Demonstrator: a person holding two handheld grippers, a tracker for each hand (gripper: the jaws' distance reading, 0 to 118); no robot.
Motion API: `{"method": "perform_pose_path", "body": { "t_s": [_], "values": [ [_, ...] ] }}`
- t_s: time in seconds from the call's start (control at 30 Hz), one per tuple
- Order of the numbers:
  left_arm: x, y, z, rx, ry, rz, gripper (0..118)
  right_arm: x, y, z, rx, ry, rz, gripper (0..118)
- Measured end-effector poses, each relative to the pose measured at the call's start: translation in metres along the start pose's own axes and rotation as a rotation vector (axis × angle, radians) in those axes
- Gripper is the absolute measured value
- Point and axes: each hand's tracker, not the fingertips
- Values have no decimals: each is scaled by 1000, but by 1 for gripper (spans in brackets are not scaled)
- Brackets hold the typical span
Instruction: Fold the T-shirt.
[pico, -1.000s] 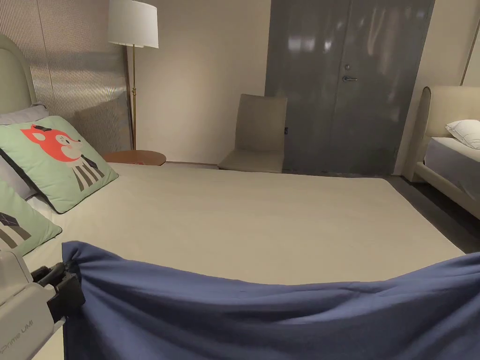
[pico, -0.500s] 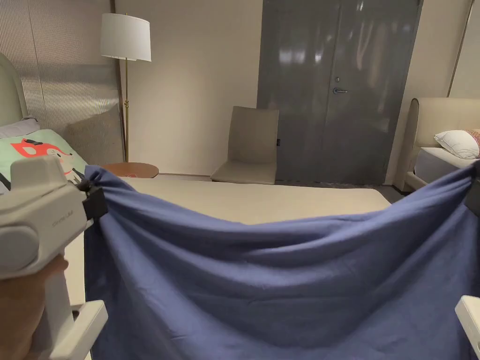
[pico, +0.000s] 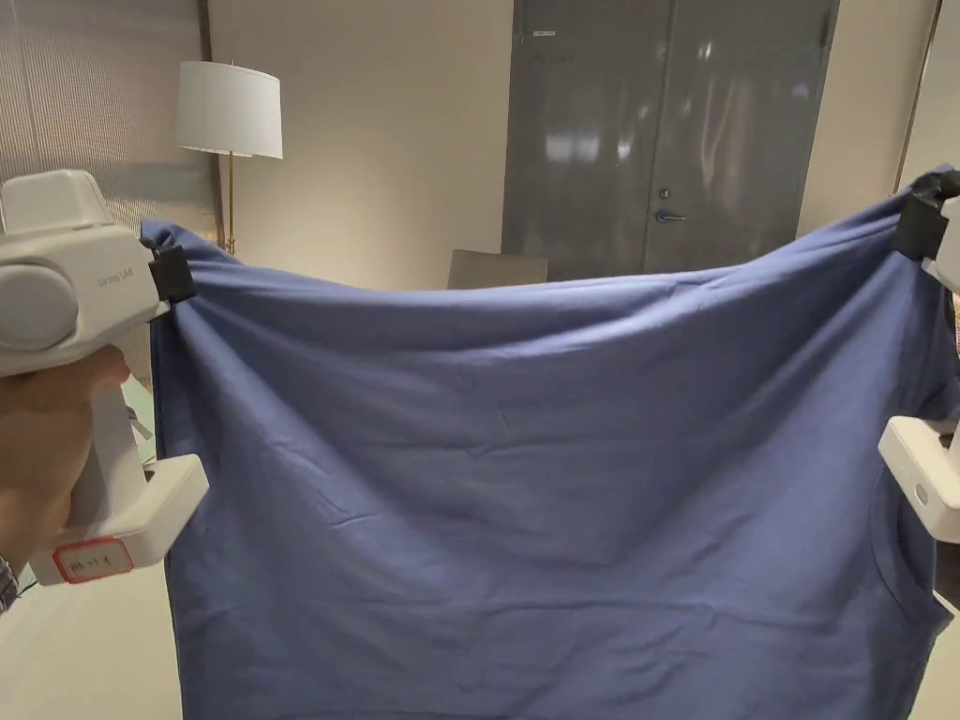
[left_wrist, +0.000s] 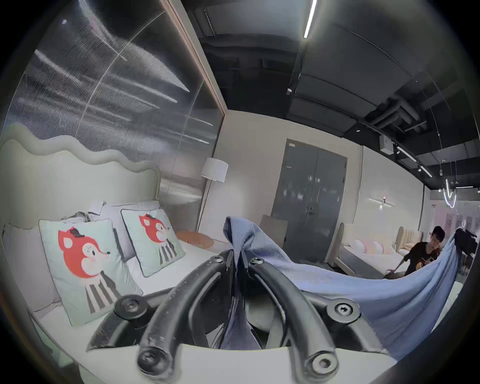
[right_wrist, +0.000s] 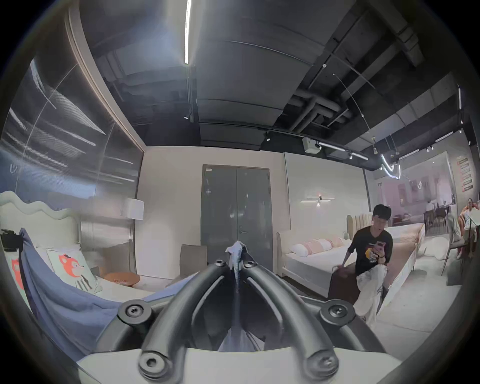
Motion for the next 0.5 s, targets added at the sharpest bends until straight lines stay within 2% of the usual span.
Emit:
{"method": "perform_pose_path", "body": {
  "t_s": [0.27, 0.5],
  "values": [
    [14, 29, -66, 71, 27, 15, 2, -26, 10, -80, 31, -51, 67, 2],
    [19, 26, -105, 96, 42, 30, 2, -35, -7, -121, 10, -76, 105, 2]
  ]
}}
